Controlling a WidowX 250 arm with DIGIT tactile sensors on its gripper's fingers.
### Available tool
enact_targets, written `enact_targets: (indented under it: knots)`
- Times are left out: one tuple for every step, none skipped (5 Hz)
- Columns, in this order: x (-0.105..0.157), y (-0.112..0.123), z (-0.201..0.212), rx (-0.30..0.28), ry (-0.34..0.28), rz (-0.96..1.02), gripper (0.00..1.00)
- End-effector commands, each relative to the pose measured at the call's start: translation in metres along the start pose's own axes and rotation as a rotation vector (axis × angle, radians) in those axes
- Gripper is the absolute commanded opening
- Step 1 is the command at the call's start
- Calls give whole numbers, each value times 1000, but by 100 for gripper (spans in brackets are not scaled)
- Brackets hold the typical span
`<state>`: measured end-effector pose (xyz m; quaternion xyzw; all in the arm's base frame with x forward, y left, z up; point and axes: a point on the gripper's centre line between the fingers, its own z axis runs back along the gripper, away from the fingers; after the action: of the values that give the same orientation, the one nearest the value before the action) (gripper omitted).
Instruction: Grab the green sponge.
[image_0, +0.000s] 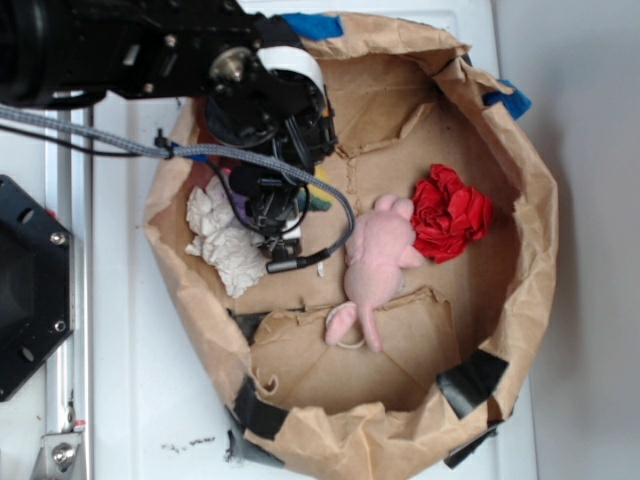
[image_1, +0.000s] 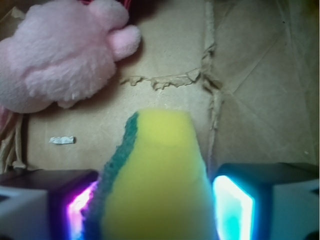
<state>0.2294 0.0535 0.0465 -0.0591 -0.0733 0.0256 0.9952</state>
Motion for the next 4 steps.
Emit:
enact_targets:
  knots:
    - [7,3,8,19,-48,4,0]
    - [7,-3,23,23,-57,-1,0]
    - [9,-22,71,2,-90,35,0]
    - [19,-45,118,-24,-88,125,0]
